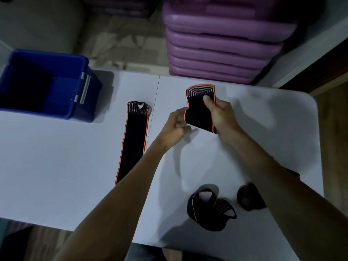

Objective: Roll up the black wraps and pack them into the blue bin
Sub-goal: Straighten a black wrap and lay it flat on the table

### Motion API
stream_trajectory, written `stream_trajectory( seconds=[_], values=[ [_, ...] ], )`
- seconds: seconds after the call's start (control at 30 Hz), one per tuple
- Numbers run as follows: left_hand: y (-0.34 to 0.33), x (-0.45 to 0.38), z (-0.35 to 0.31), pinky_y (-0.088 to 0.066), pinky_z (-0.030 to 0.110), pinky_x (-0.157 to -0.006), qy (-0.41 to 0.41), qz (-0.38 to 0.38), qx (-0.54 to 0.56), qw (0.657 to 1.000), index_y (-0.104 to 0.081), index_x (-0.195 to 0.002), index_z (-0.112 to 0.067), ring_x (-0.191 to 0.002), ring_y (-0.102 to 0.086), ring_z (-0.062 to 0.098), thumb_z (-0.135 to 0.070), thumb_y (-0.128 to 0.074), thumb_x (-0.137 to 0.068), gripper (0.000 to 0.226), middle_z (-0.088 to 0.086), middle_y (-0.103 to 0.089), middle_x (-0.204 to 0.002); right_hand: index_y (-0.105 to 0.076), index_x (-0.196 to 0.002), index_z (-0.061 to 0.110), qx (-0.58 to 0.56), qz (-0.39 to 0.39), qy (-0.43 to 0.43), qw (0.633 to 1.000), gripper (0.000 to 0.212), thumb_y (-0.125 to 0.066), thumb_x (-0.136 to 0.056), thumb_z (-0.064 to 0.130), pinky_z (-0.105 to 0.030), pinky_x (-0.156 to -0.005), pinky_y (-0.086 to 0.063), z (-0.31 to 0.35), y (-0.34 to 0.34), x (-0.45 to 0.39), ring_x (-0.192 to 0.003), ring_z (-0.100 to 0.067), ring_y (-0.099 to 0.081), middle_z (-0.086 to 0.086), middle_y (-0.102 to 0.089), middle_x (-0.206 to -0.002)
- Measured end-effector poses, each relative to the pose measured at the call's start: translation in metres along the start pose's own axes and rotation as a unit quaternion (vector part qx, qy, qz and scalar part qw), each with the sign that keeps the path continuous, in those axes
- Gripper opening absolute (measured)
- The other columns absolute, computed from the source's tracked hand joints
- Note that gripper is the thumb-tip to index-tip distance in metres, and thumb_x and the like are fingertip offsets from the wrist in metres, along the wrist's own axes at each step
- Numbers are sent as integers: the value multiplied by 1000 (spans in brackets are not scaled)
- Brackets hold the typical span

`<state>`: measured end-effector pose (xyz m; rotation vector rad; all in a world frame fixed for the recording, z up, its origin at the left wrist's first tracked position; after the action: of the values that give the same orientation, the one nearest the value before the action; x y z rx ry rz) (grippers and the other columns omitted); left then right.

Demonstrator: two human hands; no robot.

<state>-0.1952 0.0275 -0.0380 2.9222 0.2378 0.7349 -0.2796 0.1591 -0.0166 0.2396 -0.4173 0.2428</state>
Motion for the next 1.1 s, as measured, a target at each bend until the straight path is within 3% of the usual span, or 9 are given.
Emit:
stream_trajectory(
  seconds=[0.1,0.27,0.33,0.43,0.57,0.63,0.8,0.97,1.1],
  values=[
    [-22,-4,-3,-46,15,-80,9,63,-28,998,-59,-123,-23,-111,-58,10,-3,-72,-80,49,-4,-64,-119,-74,-88,16,-65,36,3,997,24,-59,-93,34,-45,-83,-58,16,1,8,-87,-24,-72,-6,-74,-87],
    [-23,1,14,-47,7,-87,17,60,-50,997,-69,-115,-14,-110,-62,6,-15,-81,-82,35,-3,-67,-121,-71,-92,18,-96,56,69,991,16,-57,-97,24,-36,-82,-58,50,5,22,-83,-15,-71,1,-74,-85],
    [-12,13,17,-43,0,-82,16,59,-56,997,-72,-103,-20,-103,-60,-7,-17,-79,-84,21,-14,-64,-115,-71,-91,22,-103,46,82,990,14,-59,-96,26,-36,-84,-55,60,5,24,-85,-14,-69,5,-73,-85],
    [20,36,29,-46,6,-79,37,44,-38,998,-76,-97,-23,-87,-67,-9,-19,-72,-91,8,-19,-74,-95,-73,-90,22,-139,44,95,985,13,-60,-93,24,-38,-95,-51,73,-10,28,-91,-13,-67,5,-73,-91],
    [70,72,39,-42,20,-53,51,16,-41,998,-64,-72,-23,-49,-53,9,-15,-63,-98,26,-11,-59,-54,-74,-95,23,-178,81,67,978,16,-58,-95,20,-45,-106,-48,72,-54,37,-102,-18,-67,-1,-73,-103],
    [97,91,54,-38,16,-48,70,-5,-76,995,-62,-71,-23,-42,-49,3,-20,-63,-98,27,-13,-55,-48,-73,-97,24,-176,103,36,978,17,-56,-97,20,-47,-102,-50,63,-83,44,-101,-18,-69,0,-73,-103],
    [152,125,101,-43,19,-58,130,-71,-168,974,-70,-87,-19,-59,-61,5,-36,-66,-93,18,-10,-65,-66,-68,-102,23,-149,144,-54,977,16,-52,-100,23,-42,-77,-59,27,-152,65,-85,-15,-71,2,-73,-95],
    [170,146,149,-44,25,-68,195,-94,-192,957,-66,-110,-11,-95,-68,26,-35,-67,-92,30,2,-68,-91,-64,-115,26,-130,134,-131,974,19,-51,-100,27,-48,-97,-52,-19,-199,73,-110,-19,-68,0,-71,-119],
    [180,151,148,-54,35,-79,181,-128,-231,947,-57,-118,-13,-90,-64,25,-36,-72,-86,42,5,-68,-108,-64,-117,28,-98,80,-138,982,25,-54,-95,36,-49,-104,-49,-43,-211,60,-113,-19,-65,1,-70,-120]
  ],
)
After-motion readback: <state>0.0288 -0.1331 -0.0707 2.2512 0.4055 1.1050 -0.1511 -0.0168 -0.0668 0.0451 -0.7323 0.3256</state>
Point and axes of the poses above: each hand's wrist, its own x-axis away from the middle knuckle, its own y-axis out of the back of the hand, z = x × y, the point moved 10 cm from there along -x, towards the middle knuckle
